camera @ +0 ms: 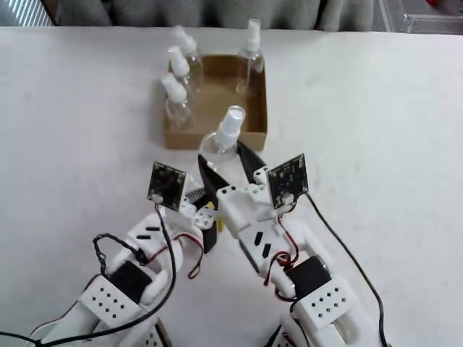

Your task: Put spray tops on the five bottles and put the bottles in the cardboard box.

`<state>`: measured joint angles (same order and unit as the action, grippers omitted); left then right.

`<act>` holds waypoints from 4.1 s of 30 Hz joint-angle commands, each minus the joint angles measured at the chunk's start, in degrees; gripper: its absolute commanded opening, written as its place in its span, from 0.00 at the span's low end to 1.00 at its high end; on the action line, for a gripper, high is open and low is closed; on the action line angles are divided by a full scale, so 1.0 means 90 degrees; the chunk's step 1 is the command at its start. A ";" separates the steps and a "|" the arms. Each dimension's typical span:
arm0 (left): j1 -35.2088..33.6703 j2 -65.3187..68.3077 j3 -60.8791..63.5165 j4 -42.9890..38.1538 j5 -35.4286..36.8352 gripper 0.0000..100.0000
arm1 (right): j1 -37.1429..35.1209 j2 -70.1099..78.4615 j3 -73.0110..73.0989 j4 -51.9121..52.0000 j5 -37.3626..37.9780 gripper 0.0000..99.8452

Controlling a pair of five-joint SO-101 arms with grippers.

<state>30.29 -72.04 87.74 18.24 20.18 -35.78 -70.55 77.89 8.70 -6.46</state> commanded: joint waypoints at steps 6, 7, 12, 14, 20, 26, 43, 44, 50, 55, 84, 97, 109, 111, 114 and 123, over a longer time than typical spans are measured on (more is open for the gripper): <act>-0.0435 0.0005 -0.0010 -0.0371 -0.0098 0.02 | -0.0112 -0.0073 -0.0166 0.0083 -0.0020 0.01; -0.0523 0.0005 -0.0010 -0.0371 -0.0098 0.02 | -0.0112 -0.0073 -0.0166 0.0083 -0.0010 0.01; -0.0669 -0.0024 -0.0010 -0.0371 -0.0088 0.02 | -0.0112 -0.0073 -0.0166 0.0063 0.0010 0.01; -0.0718 -0.0024 -0.0010 -0.0371 -0.0088 0.02 | -0.0112 -0.0073 -0.0166 0.0044 0.0029 0.01; -0.0650 -0.0034 -0.0010 -0.0313 -0.0088 0.02 | 0.0210 -0.0015 -0.0195 -0.0210 0.0029 0.01; -0.0718 -0.0034 -0.0068 0.0361 -0.1133 0.02 | 0.0982 0.0005 -0.0254 -0.0757 0.0117 0.01; -0.4283 -0.0034 -0.0772 0.1973 -0.2042 0.02 | 0.1861 0.5055 -0.2442 -0.2906 0.0488 0.01; -0.4303 -0.0034 -0.0645 0.1963 -0.2149 0.02 | 0.1900 0.5416 -0.2725 -0.2965 0.0488 0.01; -0.4313 -0.0034 0.0469 0.0381 -0.2393 0.02 | 0.2144 0.7223 -0.4376 -0.2984 0.0498 0.01; -0.4274 -0.0034 0.0791 -0.0361 -0.2393 0.02 | 0.2339 0.8298 -0.5245 -0.2984 0.0537 0.01; -0.4274 -0.0034 0.0801 -0.0420 -0.2403 0.02 | 0.2310 0.9421 -0.5890 -0.2984 0.1231 0.02; -0.4274 -0.0034 0.0801 -0.0420 -0.2403 0.02 | 0.2271 0.9597 -0.5890 -0.3004 0.1797 0.02; -0.4274 -0.0034 0.0801 -0.0420 -0.2403 0.02 | 0.2281 1.0437 -0.6505 -0.2984 0.1797 0.02; -0.4274 -0.0034 0.0801 -0.0420 -0.2403 0.02 | 0.2291 1.0418 -0.6496 -0.2984 0.1797 0.02; -0.4274 -0.0034 0.0801 -0.0420 -0.2403 0.02 | 0.2300 1.0408 -0.6496 -0.2984 0.1797 0.02; -0.4274 -0.0034 0.0801 -0.0420 -0.2403 0.02 | 0.2310 1.0300 -0.6496 -0.2906 0.1807 0.02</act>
<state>-8.04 -72.04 95.30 15.96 -0.84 -15.38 23.96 21.19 -17.58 8.92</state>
